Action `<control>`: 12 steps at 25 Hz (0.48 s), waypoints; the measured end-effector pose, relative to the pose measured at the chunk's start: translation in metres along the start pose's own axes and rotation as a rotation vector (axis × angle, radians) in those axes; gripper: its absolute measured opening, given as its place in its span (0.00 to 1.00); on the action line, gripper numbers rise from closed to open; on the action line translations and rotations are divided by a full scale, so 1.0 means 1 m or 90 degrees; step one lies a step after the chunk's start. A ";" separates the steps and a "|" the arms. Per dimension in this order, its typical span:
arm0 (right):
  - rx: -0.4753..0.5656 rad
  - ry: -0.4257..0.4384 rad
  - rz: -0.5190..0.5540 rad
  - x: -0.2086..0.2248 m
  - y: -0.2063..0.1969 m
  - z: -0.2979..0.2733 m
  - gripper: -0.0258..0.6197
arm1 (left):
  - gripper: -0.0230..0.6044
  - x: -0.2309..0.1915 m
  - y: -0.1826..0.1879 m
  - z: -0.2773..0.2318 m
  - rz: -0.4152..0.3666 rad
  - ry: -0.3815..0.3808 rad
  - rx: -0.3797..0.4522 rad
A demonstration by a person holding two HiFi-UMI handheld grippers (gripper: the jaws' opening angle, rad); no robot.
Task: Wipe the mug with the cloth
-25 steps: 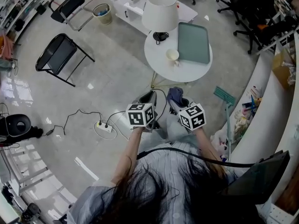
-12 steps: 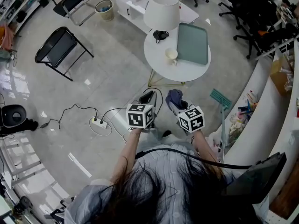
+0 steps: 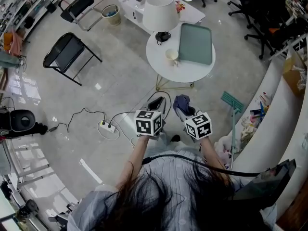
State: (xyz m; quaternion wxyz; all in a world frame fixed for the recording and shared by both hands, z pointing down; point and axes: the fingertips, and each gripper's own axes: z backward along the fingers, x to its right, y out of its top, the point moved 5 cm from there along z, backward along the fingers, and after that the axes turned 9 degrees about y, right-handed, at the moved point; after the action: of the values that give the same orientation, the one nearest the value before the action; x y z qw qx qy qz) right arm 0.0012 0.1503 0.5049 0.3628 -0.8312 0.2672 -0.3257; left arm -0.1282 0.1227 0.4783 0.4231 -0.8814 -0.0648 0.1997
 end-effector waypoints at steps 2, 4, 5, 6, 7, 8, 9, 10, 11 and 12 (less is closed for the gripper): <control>0.011 0.000 -0.005 0.002 -0.004 0.007 0.17 | 0.11 0.009 -0.004 0.001 -0.003 0.002 -0.001; 0.020 0.002 -0.006 0.002 -0.008 0.013 0.17 | 0.11 0.014 -0.007 0.004 -0.010 0.008 -0.002; 0.025 0.002 -0.008 0.002 -0.010 0.016 0.17 | 0.11 0.017 -0.009 0.005 -0.013 0.011 -0.001; 0.031 0.001 -0.010 0.003 -0.012 0.020 0.17 | 0.11 0.020 -0.010 0.005 -0.014 0.013 0.000; 0.035 0.002 -0.010 0.004 -0.014 0.024 0.17 | 0.11 0.023 -0.011 0.004 -0.015 0.014 0.002; 0.037 0.002 -0.009 0.005 -0.016 0.028 0.17 | 0.11 0.026 -0.013 0.004 -0.015 0.015 0.004; 0.038 0.003 -0.006 0.005 -0.019 0.031 0.17 | 0.11 0.029 -0.015 0.004 -0.016 0.017 0.006; 0.037 0.004 -0.003 0.005 -0.022 0.034 0.17 | 0.11 0.033 -0.018 0.005 -0.017 0.018 0.007; 0.037 0.004 0.001 0.005 -0.025 0.037 0.17 | 0.11 0.036 -0.019 0.006 -0.018 0.019 0.009; 0.038 0.004 0.005 0.006 -0.026 0.041 0.17 | 0.11 0.040 -0.020 0.007 -0.019 0.020 0.010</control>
State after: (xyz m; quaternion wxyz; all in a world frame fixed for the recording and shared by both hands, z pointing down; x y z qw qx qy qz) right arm 0.0401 0.1795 0.5057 0.3874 -0.8180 0.2618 -0.3349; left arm -0.0937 0.1518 0.4784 0.4341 -0.8800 -0.0700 0.1799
